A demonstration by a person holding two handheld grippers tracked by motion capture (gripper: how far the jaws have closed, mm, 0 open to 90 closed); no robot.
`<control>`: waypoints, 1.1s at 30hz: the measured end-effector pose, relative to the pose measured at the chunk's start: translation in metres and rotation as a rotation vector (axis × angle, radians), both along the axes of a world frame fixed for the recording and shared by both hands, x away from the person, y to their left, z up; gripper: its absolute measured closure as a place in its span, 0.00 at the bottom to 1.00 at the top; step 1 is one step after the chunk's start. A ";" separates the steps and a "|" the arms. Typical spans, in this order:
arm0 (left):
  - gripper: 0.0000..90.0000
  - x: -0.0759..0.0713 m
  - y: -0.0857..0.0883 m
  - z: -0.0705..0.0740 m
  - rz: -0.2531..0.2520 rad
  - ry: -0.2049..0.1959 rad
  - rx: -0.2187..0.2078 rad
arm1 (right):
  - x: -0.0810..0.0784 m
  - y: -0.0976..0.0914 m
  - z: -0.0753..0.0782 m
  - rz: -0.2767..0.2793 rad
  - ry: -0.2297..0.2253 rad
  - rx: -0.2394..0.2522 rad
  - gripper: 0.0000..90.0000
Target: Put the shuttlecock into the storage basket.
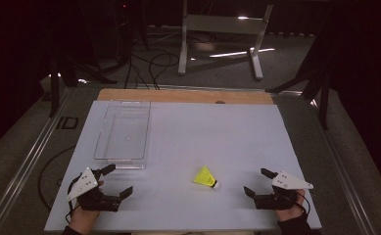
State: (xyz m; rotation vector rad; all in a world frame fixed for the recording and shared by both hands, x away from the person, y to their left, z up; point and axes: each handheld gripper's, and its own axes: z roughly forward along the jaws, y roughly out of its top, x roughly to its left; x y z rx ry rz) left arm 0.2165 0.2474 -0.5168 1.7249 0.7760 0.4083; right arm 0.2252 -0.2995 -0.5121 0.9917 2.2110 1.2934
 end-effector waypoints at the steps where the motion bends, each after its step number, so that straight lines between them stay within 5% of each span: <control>1: 0.00 0.000 0.000 0.000 -0.002 0.003 -0.004 | 0.000 0.000 0.000 -0.007 -0.002 -0.002 0.09; 8: 0.00 -0.001 -0.001 0.000 0.000 0.000 -0.005 | 0.003 -0.005 0.000 -0.064 0.005 -0.008 0.08; 12: 0.00 -0.001 -0.002 0.001 -0.001 -0.005 -0.009 | 0.003 -0.002 -0.001 -0.055 -0.007 -0.041 0.08; 19: 0.01 -0.002 -0.001 0.001 -0.009 -0.006 -0.009 | 0.001 -0.002 0.003 -0.066 -0.008 -0.032 0.08; 33: 0.00 -0.002 -0.002 0.001 -0.009 -0.007 0.000 | 0.005 -0.008 0.011 -0.096 0.051 -0.033 0.08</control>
